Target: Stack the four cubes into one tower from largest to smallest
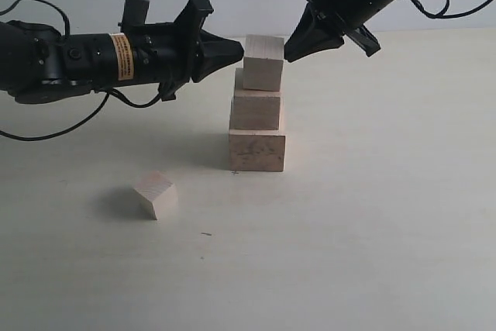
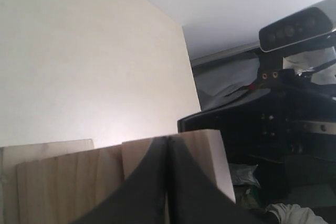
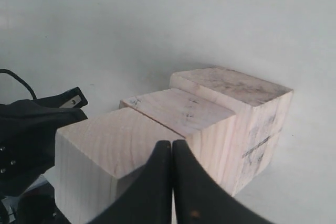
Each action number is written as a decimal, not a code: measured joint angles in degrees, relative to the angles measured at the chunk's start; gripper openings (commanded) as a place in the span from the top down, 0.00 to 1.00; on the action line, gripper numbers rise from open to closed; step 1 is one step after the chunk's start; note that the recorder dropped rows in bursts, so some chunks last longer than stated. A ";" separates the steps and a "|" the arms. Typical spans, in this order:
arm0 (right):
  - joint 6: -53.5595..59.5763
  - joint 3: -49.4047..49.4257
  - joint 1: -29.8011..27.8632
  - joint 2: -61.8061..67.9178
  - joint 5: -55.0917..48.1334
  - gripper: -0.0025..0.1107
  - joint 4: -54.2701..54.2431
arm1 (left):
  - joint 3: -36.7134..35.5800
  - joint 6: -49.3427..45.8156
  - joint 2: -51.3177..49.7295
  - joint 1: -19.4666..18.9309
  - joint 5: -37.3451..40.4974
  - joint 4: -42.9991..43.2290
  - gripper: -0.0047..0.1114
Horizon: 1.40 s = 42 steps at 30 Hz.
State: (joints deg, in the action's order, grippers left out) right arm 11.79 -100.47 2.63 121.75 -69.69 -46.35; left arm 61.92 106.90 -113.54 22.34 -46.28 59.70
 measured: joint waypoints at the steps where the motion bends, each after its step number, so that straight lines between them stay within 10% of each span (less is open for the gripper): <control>1: 0.00 0.00 0.00 0.00 0.00 0.98 0.00 | 0.00 0.00 0.00 0.00 0.00 0.14 0.96; 42: -1.90 0.00 -0.11 -0.95 -0.22 0.98 -2.57 | 0.00 -0.03 0.19 -1.70 0.70 2.66 0.96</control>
State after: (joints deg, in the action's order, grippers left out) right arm 9.89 -100.47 2.53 120.80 -69.91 -48.92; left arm 61.92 106.88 -113.36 20.63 -45.58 62.36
